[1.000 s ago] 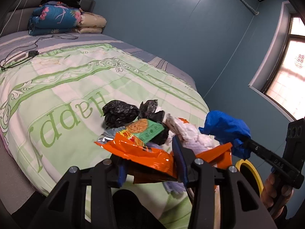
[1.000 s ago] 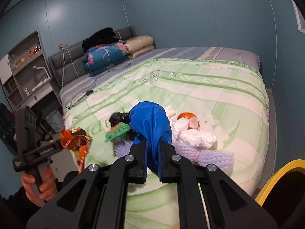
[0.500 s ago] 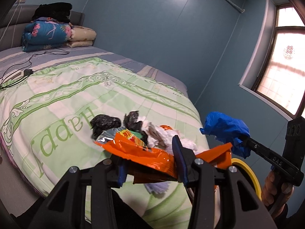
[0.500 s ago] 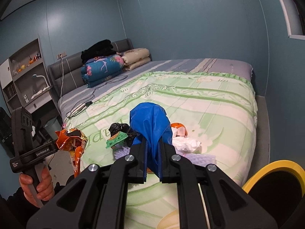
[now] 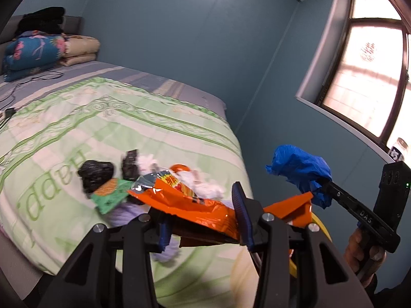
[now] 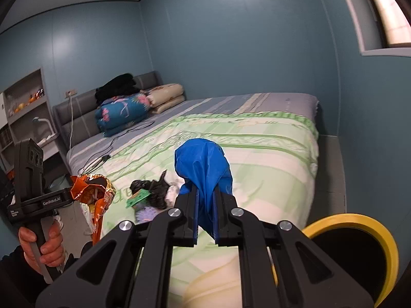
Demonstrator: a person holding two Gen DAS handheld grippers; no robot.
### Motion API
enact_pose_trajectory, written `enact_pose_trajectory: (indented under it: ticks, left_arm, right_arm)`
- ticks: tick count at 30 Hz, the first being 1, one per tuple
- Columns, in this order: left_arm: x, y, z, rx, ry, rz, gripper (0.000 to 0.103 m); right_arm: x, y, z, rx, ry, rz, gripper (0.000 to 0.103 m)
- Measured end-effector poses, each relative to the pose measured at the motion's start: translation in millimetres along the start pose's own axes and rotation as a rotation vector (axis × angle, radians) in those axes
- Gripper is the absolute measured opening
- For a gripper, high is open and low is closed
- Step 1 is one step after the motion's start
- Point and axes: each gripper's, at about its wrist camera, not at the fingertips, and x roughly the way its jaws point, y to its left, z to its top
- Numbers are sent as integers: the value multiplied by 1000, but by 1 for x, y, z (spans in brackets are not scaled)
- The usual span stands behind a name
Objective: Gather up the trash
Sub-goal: 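Carry the orange wrapper and blue glove in both grippers over the yellow bin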
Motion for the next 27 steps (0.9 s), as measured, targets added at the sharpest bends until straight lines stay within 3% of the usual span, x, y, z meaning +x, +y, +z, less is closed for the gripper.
enact_pose_trajectory:
  ticks: [10, 27]
  left_arm:
    - [28, -61, 12, 66, 62, -103, 40]
    - [85, -149, -1, 219, 168, -214, 40]
  right_arm:
    - [-39, -47, -2, 45, -59, -115, 8]
    - [-68, -103, -12, 112, -62, -278, 8]
